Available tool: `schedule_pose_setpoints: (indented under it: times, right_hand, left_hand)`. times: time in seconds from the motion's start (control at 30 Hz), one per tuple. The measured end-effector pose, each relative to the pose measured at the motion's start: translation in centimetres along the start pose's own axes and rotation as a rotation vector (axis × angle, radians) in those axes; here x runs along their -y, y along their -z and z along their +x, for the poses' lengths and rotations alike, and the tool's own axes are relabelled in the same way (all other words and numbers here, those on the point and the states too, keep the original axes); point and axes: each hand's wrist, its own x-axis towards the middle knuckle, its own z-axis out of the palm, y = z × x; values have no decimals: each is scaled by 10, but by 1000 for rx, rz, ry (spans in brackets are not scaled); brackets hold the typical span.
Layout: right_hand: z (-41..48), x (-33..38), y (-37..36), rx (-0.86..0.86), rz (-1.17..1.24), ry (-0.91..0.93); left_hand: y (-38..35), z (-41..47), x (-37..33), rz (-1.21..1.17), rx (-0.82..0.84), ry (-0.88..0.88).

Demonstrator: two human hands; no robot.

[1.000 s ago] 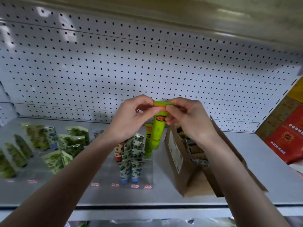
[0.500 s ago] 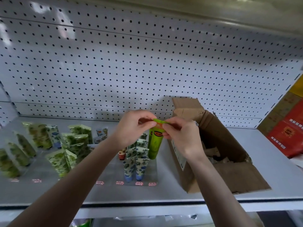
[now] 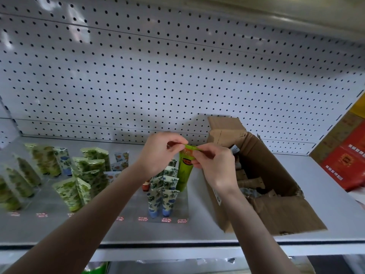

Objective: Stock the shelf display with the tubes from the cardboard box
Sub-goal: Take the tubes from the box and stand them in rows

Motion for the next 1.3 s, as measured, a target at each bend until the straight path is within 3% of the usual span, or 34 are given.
schedule_pose_setpoints:
  times: [0.53,1.3]
  right_hand:
    - [0,-5,-7,-7,-60,4]
    - [0,-16,-13,6,-200,2]
  left_hand:
    - [-1,-1,8,53,-8,-44]
    - [-9,-6,17,72,42,49]
